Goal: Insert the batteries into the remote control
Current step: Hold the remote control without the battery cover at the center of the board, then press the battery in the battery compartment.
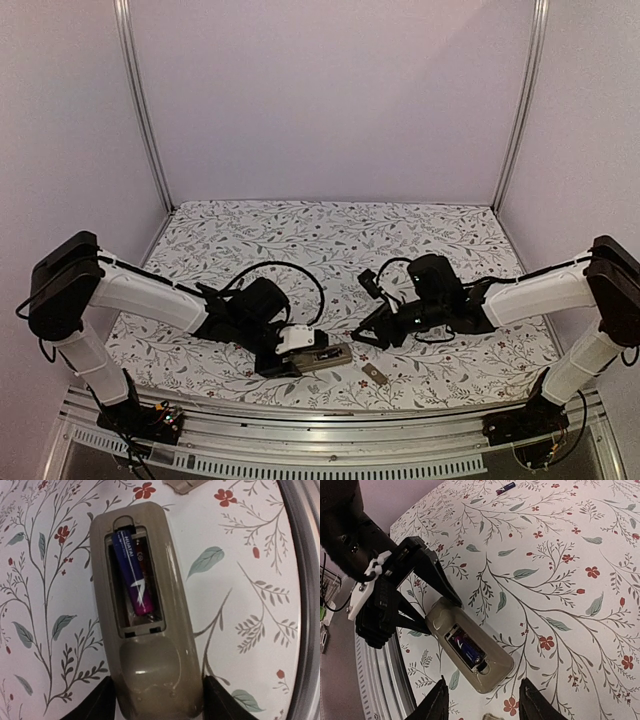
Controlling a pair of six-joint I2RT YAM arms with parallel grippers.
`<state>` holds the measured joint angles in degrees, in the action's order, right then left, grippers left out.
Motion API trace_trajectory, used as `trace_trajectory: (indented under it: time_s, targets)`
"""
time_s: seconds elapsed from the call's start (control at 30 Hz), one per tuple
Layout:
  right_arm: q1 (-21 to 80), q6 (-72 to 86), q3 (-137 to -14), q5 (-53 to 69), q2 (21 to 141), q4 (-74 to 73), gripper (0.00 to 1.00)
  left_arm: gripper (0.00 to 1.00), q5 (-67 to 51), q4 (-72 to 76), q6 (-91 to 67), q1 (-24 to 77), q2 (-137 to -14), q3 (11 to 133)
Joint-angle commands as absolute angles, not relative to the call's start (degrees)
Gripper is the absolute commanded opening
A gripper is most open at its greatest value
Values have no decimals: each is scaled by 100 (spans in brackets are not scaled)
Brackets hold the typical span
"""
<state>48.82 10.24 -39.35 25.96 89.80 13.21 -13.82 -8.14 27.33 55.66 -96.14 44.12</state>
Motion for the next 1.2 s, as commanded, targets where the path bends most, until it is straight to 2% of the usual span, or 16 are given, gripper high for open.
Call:
trace_trajectory:
  time_s: [0.0, 0.27, 0.4, 0.6, 1.17]
  targets:
    - [4923, 1486, -4046, 2194, 8826, 930, 45, 57, -815, -907, 2110, 6070, -9903, 4412]
    - [4975, 2218, -4660, 2366, 9326, 19, 43, 56, -23, -856, 1669, 6450, -10270, 4501]
    - [5155, 2472, -4694, 2290, 9307, -208, 35, 55, -18, -845, 1670, 6514, -10300, 4503]
    - [5239, 2834, -5021, 2335, 9769, -457, 29, 54, 190, -783, 1661, 6587, -10259, 4440]
    - [5554, 2903, -5357, 1567, 9805, -1202, 21, 53, 150, -786, 1657, 6591, -10258, 4474]
